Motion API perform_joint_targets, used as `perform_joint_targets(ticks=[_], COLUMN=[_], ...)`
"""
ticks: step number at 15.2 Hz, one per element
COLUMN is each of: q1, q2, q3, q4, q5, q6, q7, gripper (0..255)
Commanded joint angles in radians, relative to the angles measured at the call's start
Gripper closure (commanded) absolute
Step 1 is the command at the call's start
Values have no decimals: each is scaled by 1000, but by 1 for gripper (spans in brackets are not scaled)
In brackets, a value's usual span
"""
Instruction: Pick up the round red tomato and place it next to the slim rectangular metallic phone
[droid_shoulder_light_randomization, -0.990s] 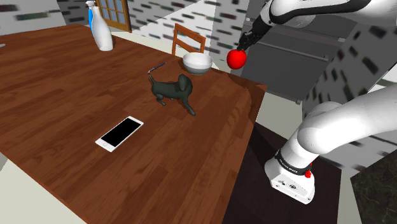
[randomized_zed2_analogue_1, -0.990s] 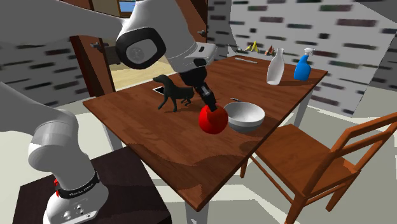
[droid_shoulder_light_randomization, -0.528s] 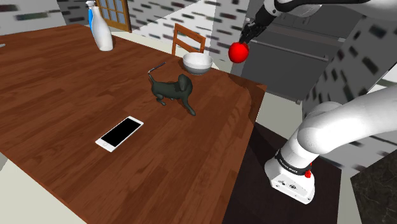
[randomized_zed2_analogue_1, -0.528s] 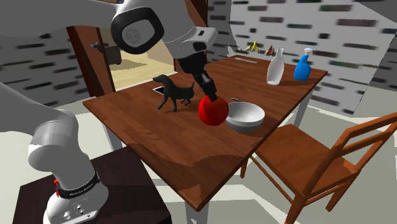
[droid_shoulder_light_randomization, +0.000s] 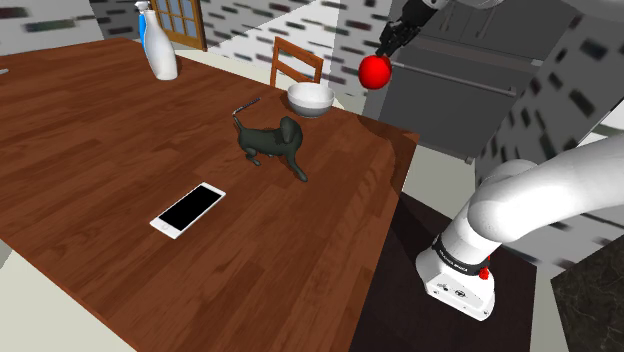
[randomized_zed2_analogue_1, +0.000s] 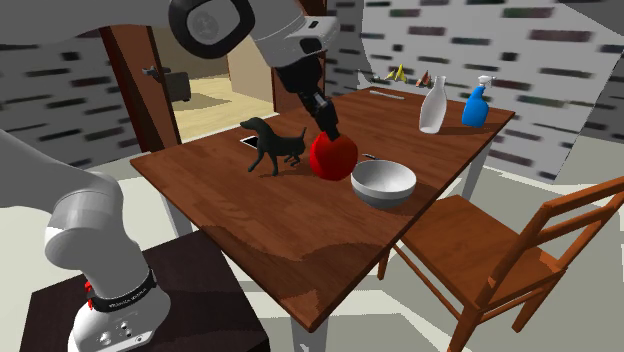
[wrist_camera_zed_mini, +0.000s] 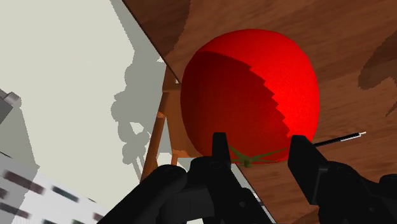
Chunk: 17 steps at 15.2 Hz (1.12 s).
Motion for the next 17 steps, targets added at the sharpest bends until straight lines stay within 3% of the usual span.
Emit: perform_joint_targets(ticks=[1, 9, 17], q1=[8, 44, 76], q2=[3, 44, 146], q3=[41, 211, 374], q4=[-6, 6, 93], q5=[0, -1, -22], q6=[9, 35, 45], q7=[48, 252, 455], gripper=[255, 255, 255])
